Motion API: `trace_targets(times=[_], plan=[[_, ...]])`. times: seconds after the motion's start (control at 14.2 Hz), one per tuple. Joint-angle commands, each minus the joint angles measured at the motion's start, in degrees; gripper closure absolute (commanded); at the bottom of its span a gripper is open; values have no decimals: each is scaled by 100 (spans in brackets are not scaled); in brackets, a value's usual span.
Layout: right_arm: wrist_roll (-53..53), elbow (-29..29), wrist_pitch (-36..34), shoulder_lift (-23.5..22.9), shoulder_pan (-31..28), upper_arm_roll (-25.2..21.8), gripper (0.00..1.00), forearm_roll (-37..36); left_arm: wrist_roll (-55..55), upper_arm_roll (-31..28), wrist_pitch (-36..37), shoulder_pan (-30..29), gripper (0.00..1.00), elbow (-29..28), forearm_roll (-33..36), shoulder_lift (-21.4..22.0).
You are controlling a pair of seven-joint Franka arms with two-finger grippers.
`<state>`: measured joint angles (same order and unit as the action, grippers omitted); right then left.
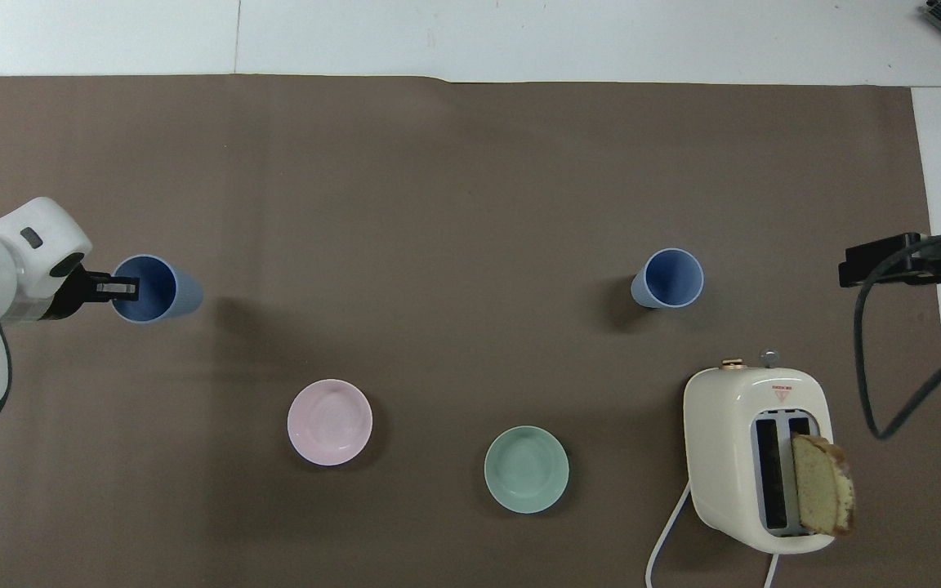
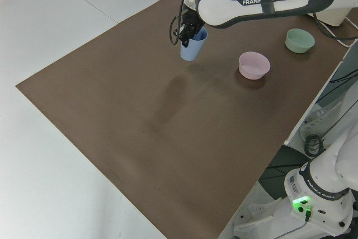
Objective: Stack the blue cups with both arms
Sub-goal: 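Carry the blue cup to the table center and release it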
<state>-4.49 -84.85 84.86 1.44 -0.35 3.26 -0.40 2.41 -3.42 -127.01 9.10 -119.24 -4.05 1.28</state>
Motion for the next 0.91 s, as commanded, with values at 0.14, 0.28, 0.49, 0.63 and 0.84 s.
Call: trace_targets(times=[0.14,0.28,0.49,0.63,0.84], plan=[[-34,-66,101,32,-35,17,0,40,-1863,-80,80,1179,100,989,0,-881],[-34,-66,92,32,-35,17,0,40,-2514,-71,-69,1541,100,1217,9,-1207],[-34,-66,92,23,-35,17,0,40,-3350,-80,-438,1963,100,1683,18,-1830],[-26,-66,74,32,-35,17,0,40,-3510,-71,-439,2078,100,1930,44,-2043],[-17,-75,65,32,-79,8,0,40,-3633,-63,-483,2377,100,1904,53,-2175]])
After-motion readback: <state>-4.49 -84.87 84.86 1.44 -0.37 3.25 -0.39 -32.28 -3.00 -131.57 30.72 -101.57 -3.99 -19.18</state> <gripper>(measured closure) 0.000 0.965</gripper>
